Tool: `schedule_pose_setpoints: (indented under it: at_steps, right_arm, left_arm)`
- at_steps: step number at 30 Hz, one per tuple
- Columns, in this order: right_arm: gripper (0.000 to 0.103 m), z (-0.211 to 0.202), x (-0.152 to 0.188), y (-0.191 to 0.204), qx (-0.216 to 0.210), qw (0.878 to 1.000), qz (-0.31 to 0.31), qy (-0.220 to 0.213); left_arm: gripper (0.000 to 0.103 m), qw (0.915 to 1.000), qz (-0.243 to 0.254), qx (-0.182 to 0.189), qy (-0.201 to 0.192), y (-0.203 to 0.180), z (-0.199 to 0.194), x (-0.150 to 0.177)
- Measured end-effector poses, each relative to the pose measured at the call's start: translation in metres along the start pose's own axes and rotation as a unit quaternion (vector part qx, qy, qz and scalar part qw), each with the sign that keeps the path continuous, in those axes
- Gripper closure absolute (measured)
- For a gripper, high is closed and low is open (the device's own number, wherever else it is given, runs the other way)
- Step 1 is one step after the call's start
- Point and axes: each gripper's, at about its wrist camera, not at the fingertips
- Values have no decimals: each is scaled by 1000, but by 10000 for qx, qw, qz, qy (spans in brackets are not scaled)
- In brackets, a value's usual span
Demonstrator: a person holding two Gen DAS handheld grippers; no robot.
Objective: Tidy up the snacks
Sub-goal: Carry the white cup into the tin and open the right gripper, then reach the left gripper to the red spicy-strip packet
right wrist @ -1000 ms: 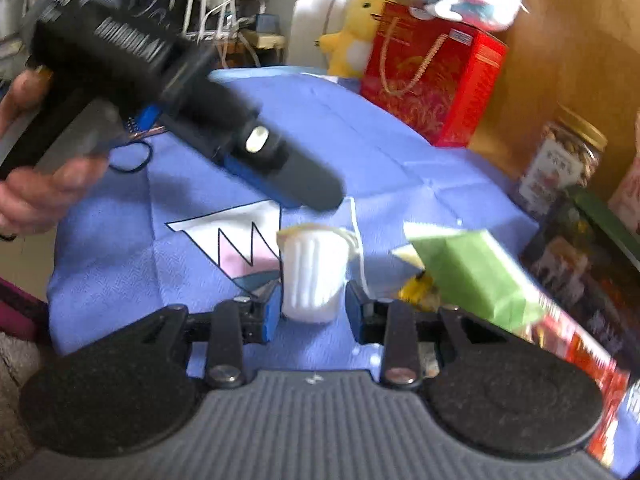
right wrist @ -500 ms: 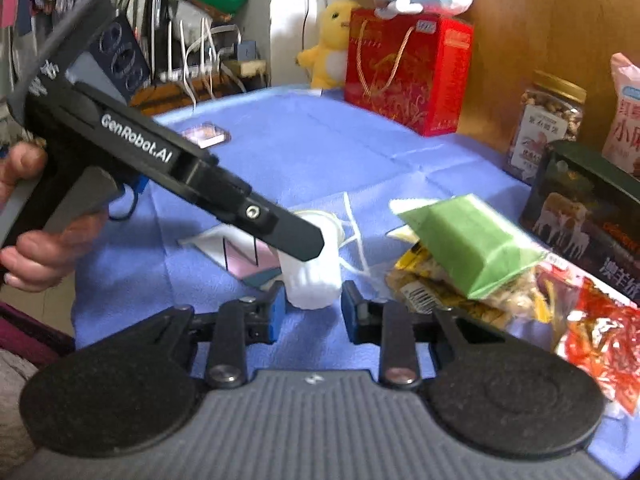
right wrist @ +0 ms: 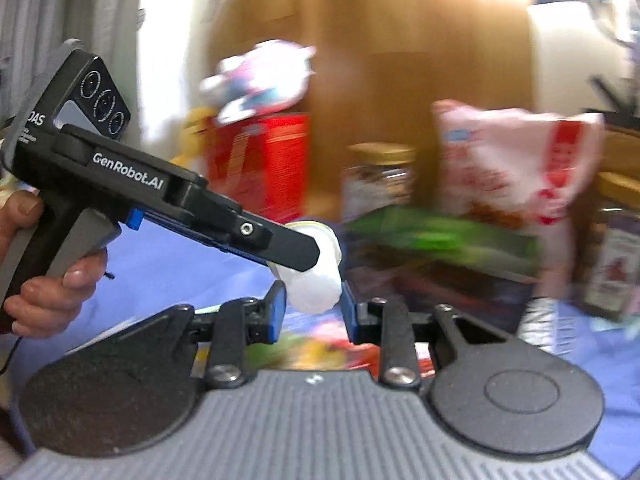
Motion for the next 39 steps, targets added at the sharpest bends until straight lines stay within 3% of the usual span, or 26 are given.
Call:
schedule_pose_setpoints:
  at_steps: [7, 12, 17, 21, 25, 29, 32, 36, 39]
  right_arm:
    - [71, 21, 1, -74, 887, 9958, 227, -61]
    - [70, 43, 14, -98, 1117, 9931, 272, 219]
    - [57, 48, 20, -101, 1364, 9902, 259, 140]
    - [57, 28, 21, -102, 1329, 9893, 605, 3]
    - [57, -1, 37, -100, 816, 9903, 1129, -12]
    - [58, -12, 61, -86, 140, 9848, 1705, 287]
    - [58, -5, 68, -69, 164, 9844, 1656, 574]
    - [69, 0, 63, -54, 131, 9870, 1479, 609]
    - [85, -7, 57, -41, 158, 9911, 1178, 603]
  left_arm:
    - [56, 9997, 97, 205, 12, -10, 90, -57]
    - [55, 9996, -100, 51, 265, 2, 135, -67]
    - [49, 9988, -41, -225, 440, 6, 155, -62]
    - [49, 9993, -170, -68, 327, 6, 134, -61]
    - [49, 9992, -254, 231, 227, 3, 85, -43]
    - [49, 9979, -314, 453, 337, 3, 50, -7]
    - [49, 9961, -563, 545, 400, 10, 31, 17]
    - [49, 9945, -863, 513, 310, 23, 4, 39]
    - [49, 9936, -1006, 470, 191, 33, -19, 48]
Point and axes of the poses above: each gripper's, at about its wrist camera, not at the fingertips, and z roughly the way its jaws point, y to its left, x to its underside, and after that the axes turned 10 degrees about -z, right-handed
